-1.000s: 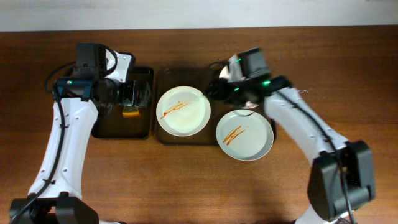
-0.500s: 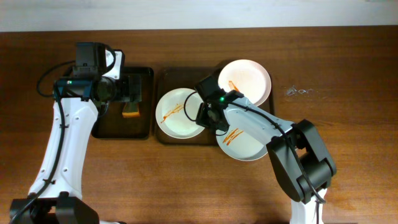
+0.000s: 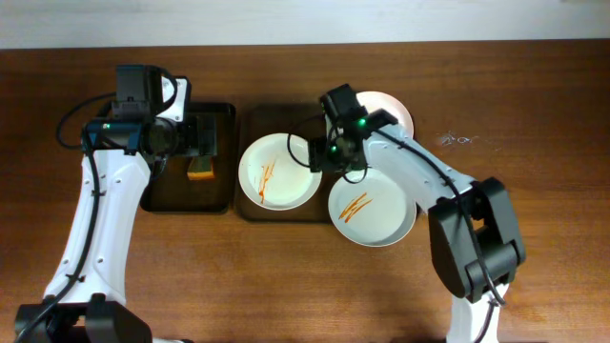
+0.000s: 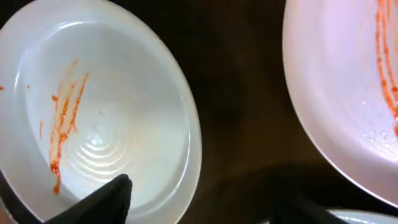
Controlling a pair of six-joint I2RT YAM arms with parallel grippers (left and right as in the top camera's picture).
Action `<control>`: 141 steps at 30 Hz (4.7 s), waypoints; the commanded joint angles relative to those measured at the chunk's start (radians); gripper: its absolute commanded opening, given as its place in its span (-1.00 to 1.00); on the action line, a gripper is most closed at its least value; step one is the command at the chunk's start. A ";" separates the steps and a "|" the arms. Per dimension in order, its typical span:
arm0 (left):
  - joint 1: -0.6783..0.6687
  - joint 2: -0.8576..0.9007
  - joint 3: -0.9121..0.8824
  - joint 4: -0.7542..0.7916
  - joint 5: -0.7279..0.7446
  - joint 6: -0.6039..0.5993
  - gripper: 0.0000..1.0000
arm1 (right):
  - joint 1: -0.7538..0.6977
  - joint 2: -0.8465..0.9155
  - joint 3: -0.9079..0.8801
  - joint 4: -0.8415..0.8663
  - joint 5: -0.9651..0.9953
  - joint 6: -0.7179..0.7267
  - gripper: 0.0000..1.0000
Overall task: Clean dirty plates on tray and stack at the side
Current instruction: 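Reach left gripper to the sponge and right gripper to the front-left plate, then grasp the green-orange sponge with the left gripper and lift it, then scrub the front-left plate with the sponge while right gripper holds its rim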
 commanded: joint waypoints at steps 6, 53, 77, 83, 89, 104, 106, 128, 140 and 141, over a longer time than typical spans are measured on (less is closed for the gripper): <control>-0.001 0.112 0.012 0.007 -0.011 -0.010 0.99 | 0.019 0.102 0.019 0.043 -0.014 0.127 -0.35; -0.240 0.532 0.049 0.201 0.118 0.005 -1.00 | -0.055 0.156 0.019 0.066 -0.218 0.077 -0.91; -0.270 0.531 0.032 0.202 0.380 0.158 -1.00 | -0.055 0.156 0.019 0.074 -0.218 0.076 -0.92; -0.238 0.532 0.046 0.130 -0.056 -0.138 -1.00 | -0.055 0.156 0.019 0.074 -0.218 0.076 -0.92; -0.273 0.532 0.046 0.361 -0.283 -0.221 -1.00 | -0.055 0.156 0.019 0.074 -0.218 0.076 -0.91; -0.310 0.532 0.044 0.182 0.271 0.100 -1.00 | -0.055 0.156 0.019 0.074 -0.233 0.069 -0.92; -0.268 0.532 0.044 0.285 0.254 0.025 -1.00 | -0.055 0.156 0.019 0.077 -0.233 0.069 -0.91; -0.259 0.533 0.049 0.163 -0.138 -0.353 -1.00 | -0.055 0.156 0.019 0.080 -0.244 0.069 -0.91; -0.134 0.523 0.706 -0.379 0.043 -0.207 -1.00 | 0.034 0.156 0.019 0.089 -0.164 0.138 -0.61; -0.123 0.523 0.705 -0.382 0.042 -0.187 -1.00 | 0.047 0.157 0.019 0.092 -0.142 0.153 -0.92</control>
